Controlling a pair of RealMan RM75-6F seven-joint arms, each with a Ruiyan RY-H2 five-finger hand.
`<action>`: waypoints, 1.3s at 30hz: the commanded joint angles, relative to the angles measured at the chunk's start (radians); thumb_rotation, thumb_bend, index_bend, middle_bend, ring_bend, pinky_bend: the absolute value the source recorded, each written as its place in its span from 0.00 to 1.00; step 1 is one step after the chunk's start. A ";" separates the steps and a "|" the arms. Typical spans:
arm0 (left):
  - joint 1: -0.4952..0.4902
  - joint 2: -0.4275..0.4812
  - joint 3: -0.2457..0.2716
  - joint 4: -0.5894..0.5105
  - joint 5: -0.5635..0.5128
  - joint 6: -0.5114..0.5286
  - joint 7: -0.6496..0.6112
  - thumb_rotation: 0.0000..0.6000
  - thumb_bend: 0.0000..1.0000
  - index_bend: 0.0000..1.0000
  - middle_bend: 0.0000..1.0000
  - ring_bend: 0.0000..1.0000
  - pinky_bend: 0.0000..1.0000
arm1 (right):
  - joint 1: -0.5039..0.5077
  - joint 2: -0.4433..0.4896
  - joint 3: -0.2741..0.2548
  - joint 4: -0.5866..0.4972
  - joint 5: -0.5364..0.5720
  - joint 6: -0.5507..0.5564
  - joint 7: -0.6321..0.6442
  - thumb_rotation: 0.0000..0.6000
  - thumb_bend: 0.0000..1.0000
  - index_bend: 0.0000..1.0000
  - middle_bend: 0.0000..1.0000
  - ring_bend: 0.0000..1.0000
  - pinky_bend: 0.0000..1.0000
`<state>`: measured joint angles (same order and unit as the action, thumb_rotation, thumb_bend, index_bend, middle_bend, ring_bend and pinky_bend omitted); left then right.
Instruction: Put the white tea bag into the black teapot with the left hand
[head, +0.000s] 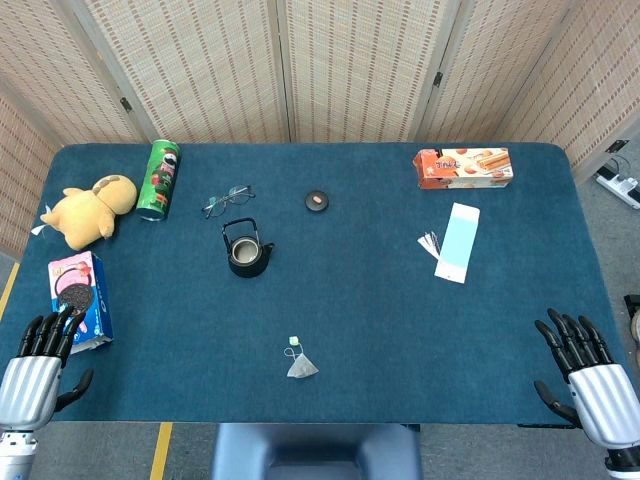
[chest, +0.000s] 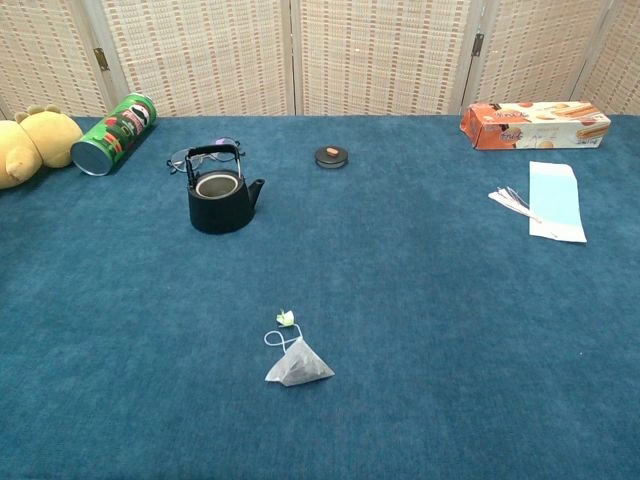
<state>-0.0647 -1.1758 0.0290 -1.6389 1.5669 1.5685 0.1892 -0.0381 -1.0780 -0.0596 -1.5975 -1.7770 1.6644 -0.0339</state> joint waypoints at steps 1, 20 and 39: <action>0.000 0.001 -0.001 0.001 0.001 -0.006 -0.002 1.00 0.39 0.00 0.05 0.00 0.07 | 0.001 -0.001 0.001 -0.002 0.002 -0.003 -0.001 1.00 0.32 0.00 0.00 0.00 0.00; -0.213 -0.004 0.001 -0.123 0.182 -0.267 -0.057 1.00 0.39 0.33 0.97 0.97 1.00 | -0.050 0.007 0.003 0.039 -0.101 0.186 0.083 1.00 0.32 0.00 0.00 0.00 0.00; -0.426 -0.282 -0.095 -0.004 -0.057 -0.580 0.050 1.00 0.39 0.40 1.00 1.00 1.00 | -0.120 0.010 0.017 0.158 -0.126 0.398 0.276 1.00 0.32 0.00 0.00 0.00 0.00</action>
<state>-0.4738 -1.4341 -0.0594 -1.6667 1.5191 1.0022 0.2422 -0.1544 -1.0663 -0.0430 -1.4427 -1.9001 2.0577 0.2384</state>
